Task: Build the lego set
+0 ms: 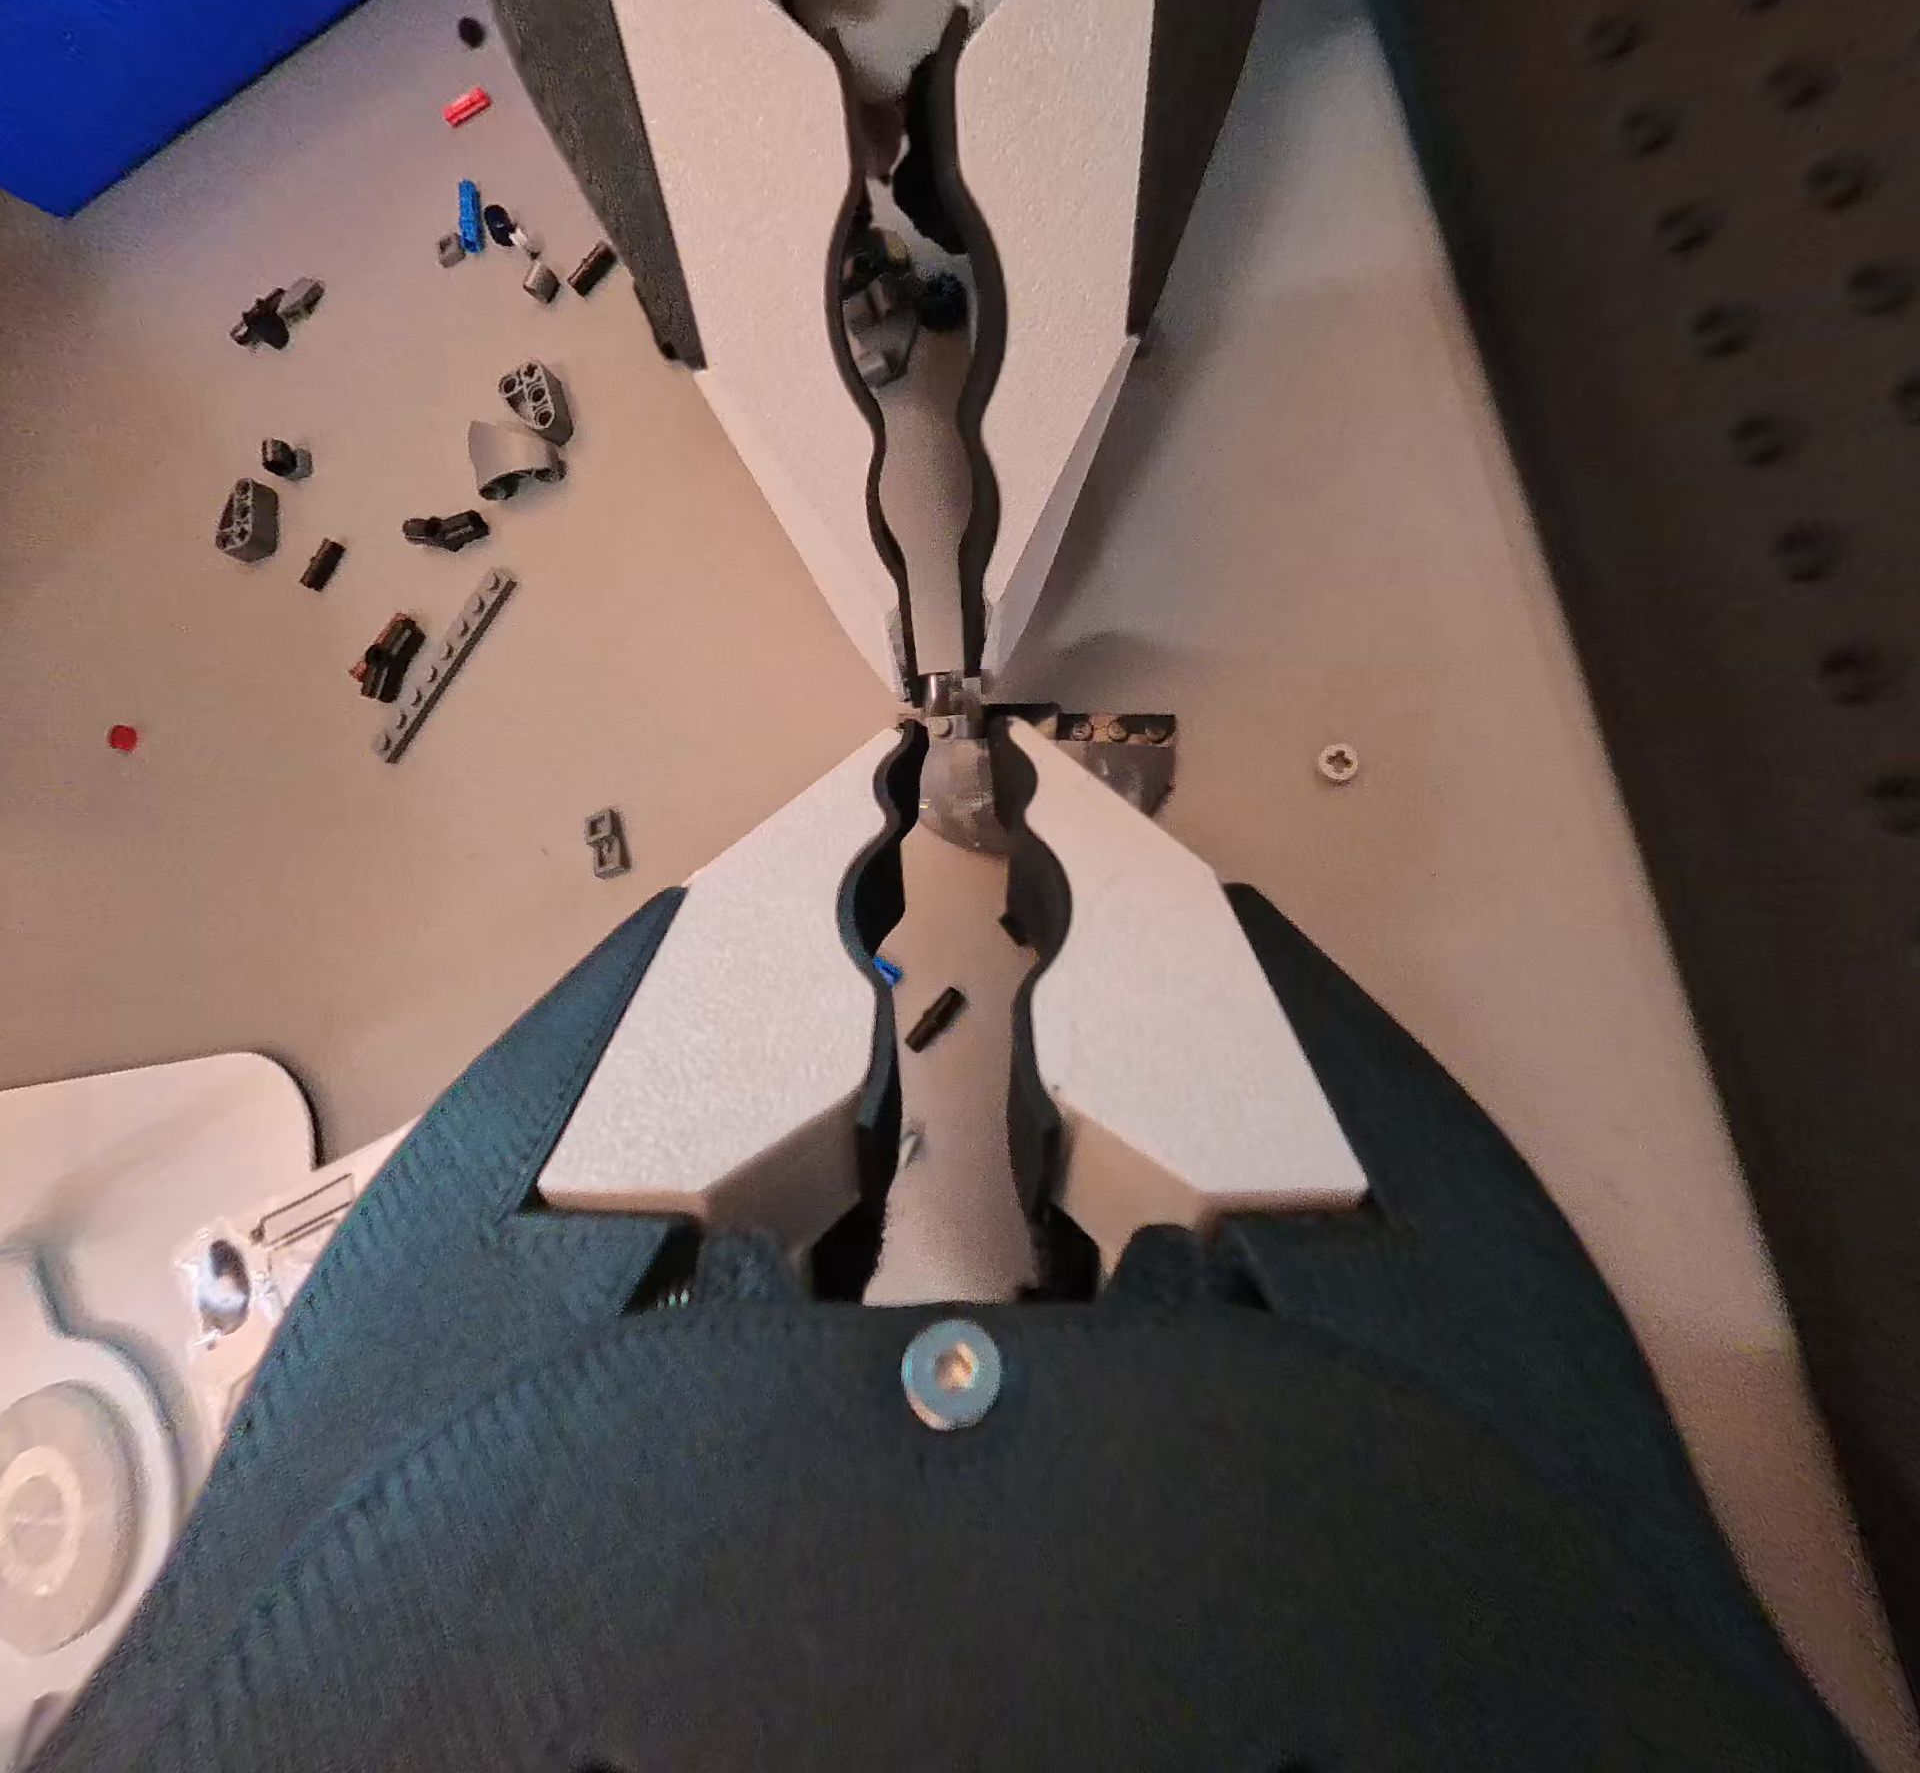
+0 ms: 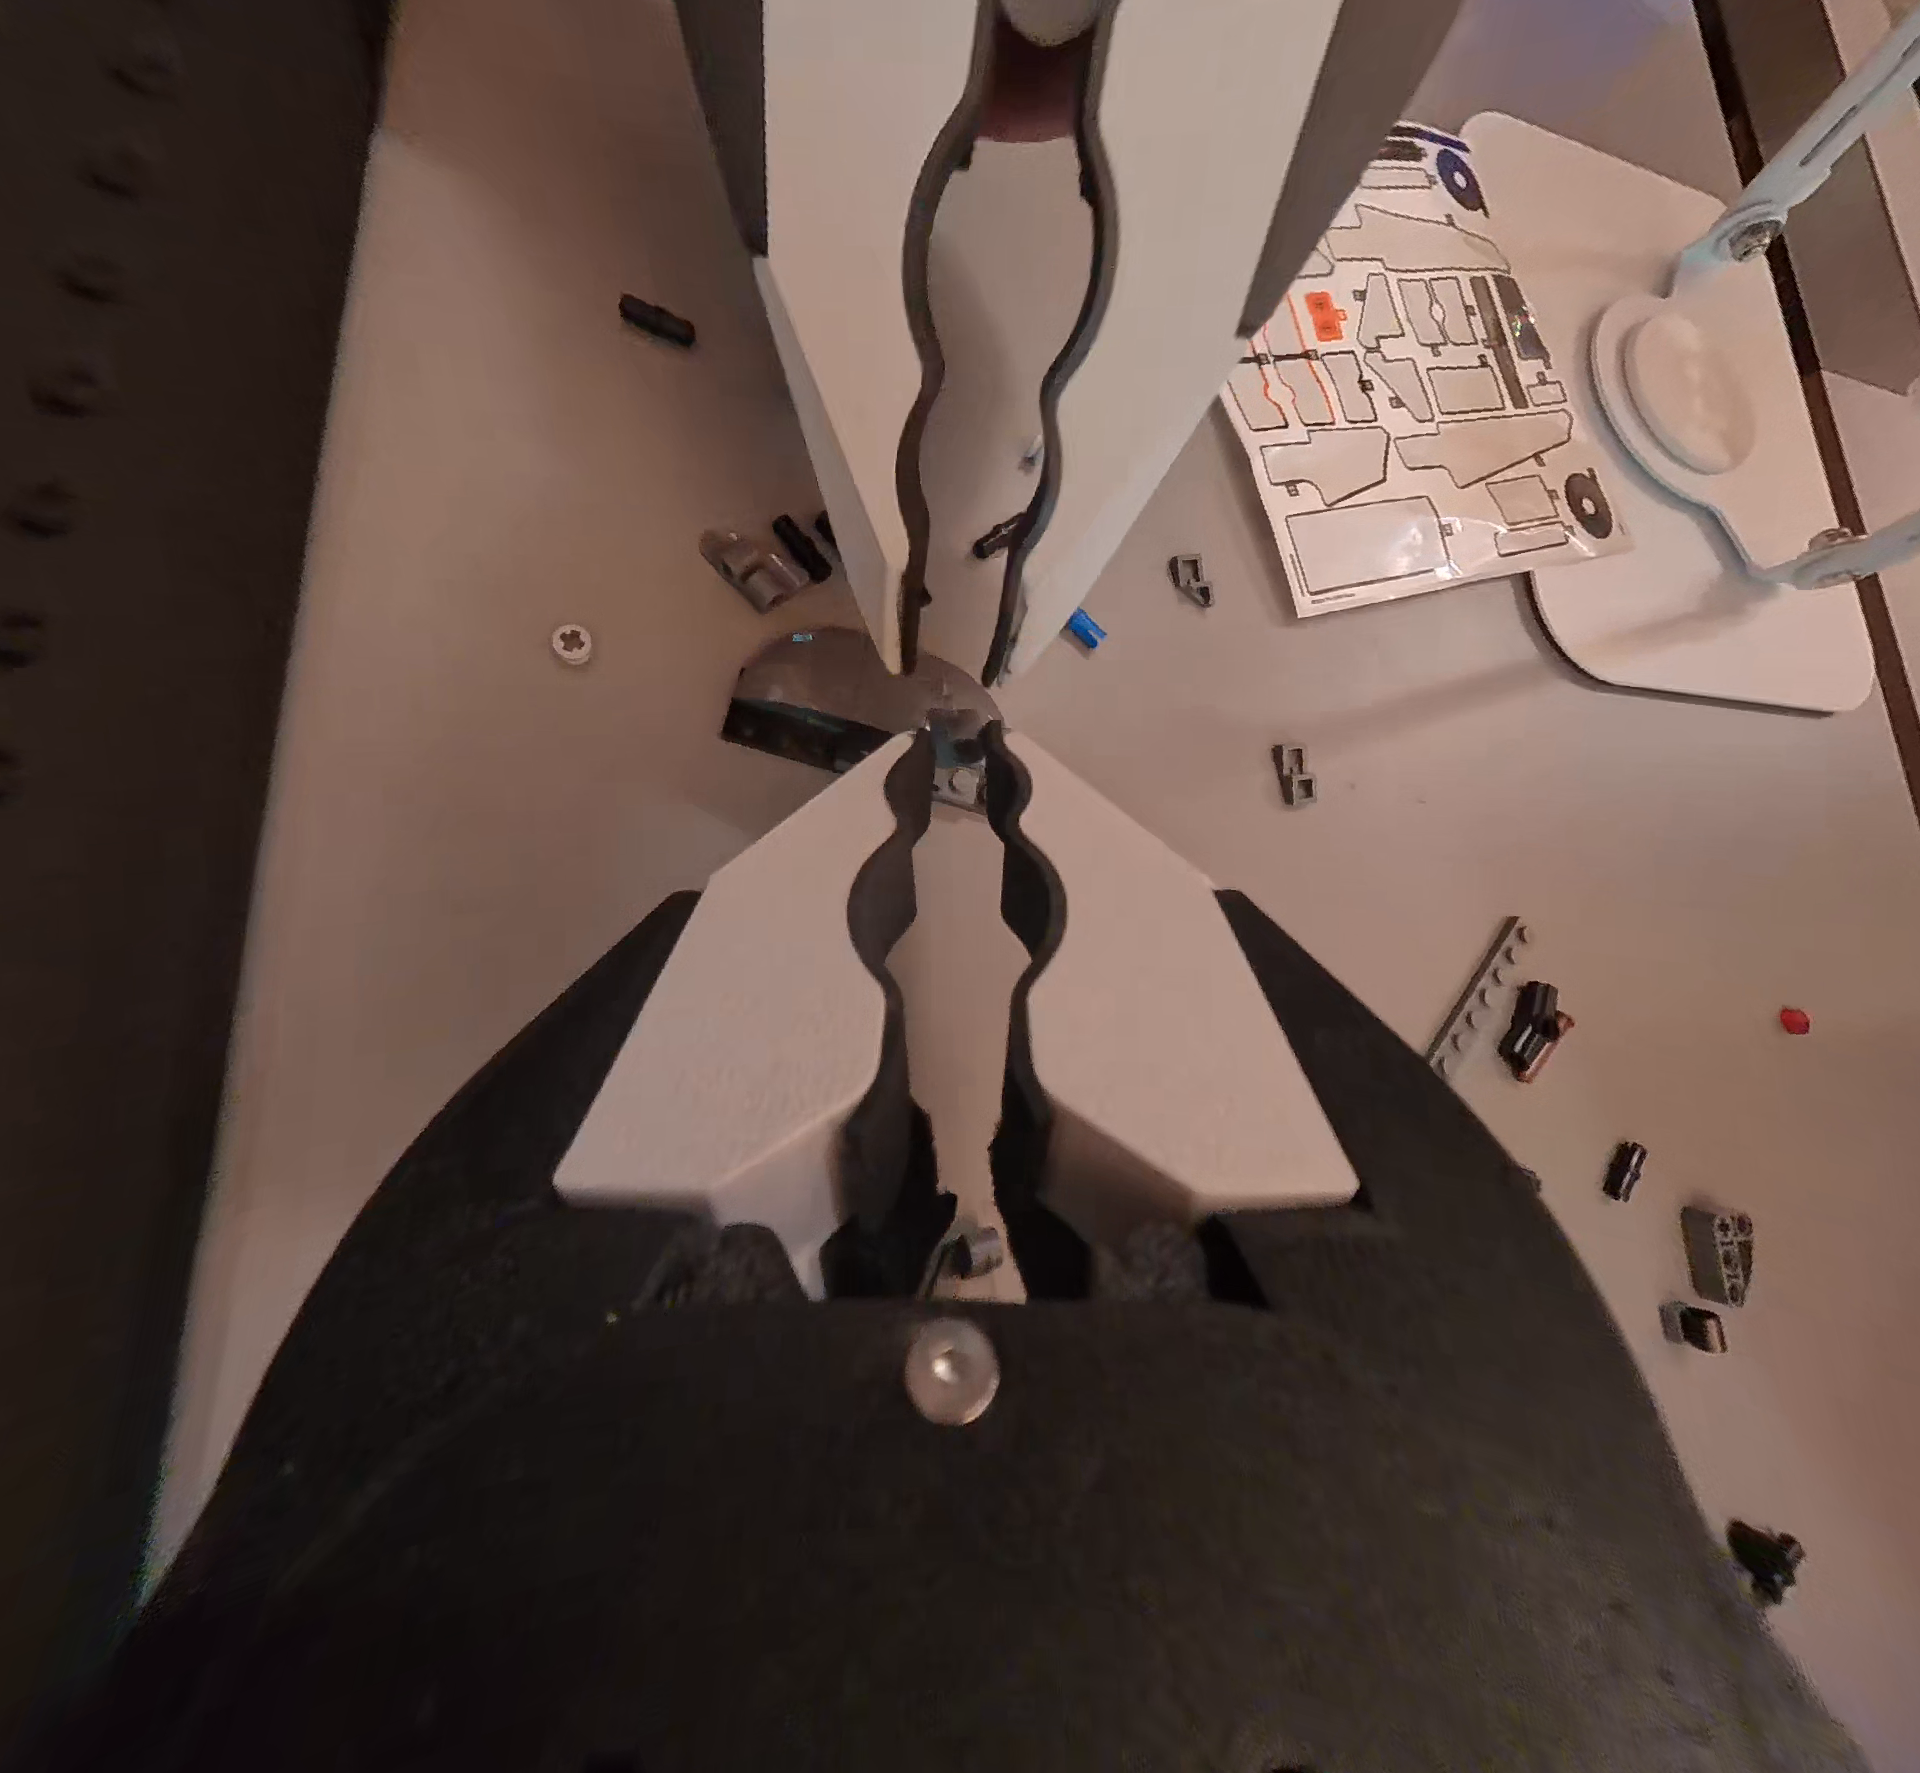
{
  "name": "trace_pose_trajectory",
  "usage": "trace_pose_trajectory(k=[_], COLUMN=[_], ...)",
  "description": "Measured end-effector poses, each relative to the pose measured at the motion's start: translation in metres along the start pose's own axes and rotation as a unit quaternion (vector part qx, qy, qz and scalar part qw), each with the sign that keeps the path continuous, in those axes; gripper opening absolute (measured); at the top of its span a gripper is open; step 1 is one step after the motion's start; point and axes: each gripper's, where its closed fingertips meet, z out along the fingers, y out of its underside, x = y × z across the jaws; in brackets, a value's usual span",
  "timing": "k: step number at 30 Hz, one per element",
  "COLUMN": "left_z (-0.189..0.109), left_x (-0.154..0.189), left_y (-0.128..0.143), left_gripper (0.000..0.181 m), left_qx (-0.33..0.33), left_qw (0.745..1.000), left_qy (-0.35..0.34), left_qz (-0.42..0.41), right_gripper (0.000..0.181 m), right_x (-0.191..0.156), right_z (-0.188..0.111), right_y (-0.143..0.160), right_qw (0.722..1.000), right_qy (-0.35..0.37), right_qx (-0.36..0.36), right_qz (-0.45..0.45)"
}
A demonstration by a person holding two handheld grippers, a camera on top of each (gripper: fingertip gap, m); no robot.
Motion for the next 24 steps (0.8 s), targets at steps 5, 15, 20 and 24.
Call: trace_pose_trajectory(k=[5, 15, 20, 24], left_z=[0.003, 0.006, 0.004, 0.000], left_x=[-0.001, -0.005, -0.011, -0.017], left_y=[-0.003, -0.003, -0.007, -0.009], left_gripper=[0.009, 0.003, 0.003, 0.003], left_qx=[-0.001, -0.012, -0.018, -0.029], left_qw=[1.000, 0.999, 0.996, 0.990], left_qy=[-0.010, -0.034, -0.071, -0.108], left_qz=[0.010, 0.032, 0.059, 0.088], right_gripper=[0.008, 0.007, 0.009, 0.012], right_x=[0.000, 0.005, 0.010, 0.014], right_z=[-0.001, -0.002, -0.006, -0.011], right_y=[-0.001, 0.000, 0.000, 0.002], right_qw=[1.000, 0.999, 0.995, 0.988], right_qy=[-0.005, -0.010, -0.019, -0.039], right_qx=[0.006, 0.013, 0.028, 0.046], right_qz=[0.012, 0.045, 0.089, 0.143])
